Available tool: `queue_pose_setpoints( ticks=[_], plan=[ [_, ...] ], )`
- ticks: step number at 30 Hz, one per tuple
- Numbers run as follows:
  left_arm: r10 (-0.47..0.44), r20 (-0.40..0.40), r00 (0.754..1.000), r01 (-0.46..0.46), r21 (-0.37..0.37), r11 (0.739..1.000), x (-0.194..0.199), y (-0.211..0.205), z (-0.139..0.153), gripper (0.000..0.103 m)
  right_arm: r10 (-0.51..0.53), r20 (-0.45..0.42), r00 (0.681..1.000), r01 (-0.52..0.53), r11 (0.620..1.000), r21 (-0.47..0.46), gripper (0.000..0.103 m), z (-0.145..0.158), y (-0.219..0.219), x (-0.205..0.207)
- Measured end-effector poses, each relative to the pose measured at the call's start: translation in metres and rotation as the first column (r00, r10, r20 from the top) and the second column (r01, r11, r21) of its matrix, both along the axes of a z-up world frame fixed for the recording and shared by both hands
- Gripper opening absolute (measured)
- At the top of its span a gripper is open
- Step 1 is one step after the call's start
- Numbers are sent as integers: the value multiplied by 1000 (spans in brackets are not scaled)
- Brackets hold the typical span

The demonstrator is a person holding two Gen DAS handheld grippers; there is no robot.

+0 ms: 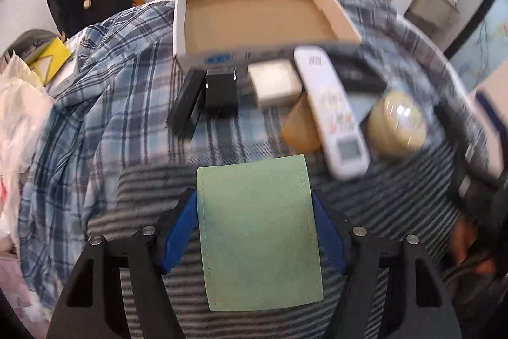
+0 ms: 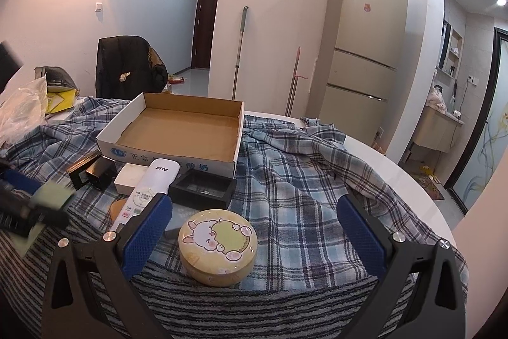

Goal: Organize rigid objects
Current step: 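Lower the left tool onto the green square pad and grasp it, then lift the green pad with the left tool while the right tool grasps the cream tin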

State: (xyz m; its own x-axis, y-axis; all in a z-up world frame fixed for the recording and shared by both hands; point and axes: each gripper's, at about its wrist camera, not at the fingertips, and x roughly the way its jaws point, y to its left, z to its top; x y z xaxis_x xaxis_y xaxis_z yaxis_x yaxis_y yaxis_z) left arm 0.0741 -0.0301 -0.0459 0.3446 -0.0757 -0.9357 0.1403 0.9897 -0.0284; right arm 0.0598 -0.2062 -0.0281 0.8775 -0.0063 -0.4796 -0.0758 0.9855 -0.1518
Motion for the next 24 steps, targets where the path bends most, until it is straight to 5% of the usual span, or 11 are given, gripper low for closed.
queue_pose_setpoints(
  ticks=[3,7,19,24],
  plan=[
    [17,-38,999,-18,-14,1000,-10,-1,-23,73,-4,16,1000,4,1000,4,103,1,-1,-3],
    [55,75,996,-53,-18,998,-27,3,-20,73,-5,-13,1000,5,1000,15,103,-2,-3,2],
    [161,189,969,-152,-59,987,-43,8,-31,85,-8,-31,999,9,1000,18,103,-5,-3,4],
    [79,268,960,-83,2,997,-48,-2,-19,73,-48,3,999,47,996,73,103,2,-15,1]
  ],
)
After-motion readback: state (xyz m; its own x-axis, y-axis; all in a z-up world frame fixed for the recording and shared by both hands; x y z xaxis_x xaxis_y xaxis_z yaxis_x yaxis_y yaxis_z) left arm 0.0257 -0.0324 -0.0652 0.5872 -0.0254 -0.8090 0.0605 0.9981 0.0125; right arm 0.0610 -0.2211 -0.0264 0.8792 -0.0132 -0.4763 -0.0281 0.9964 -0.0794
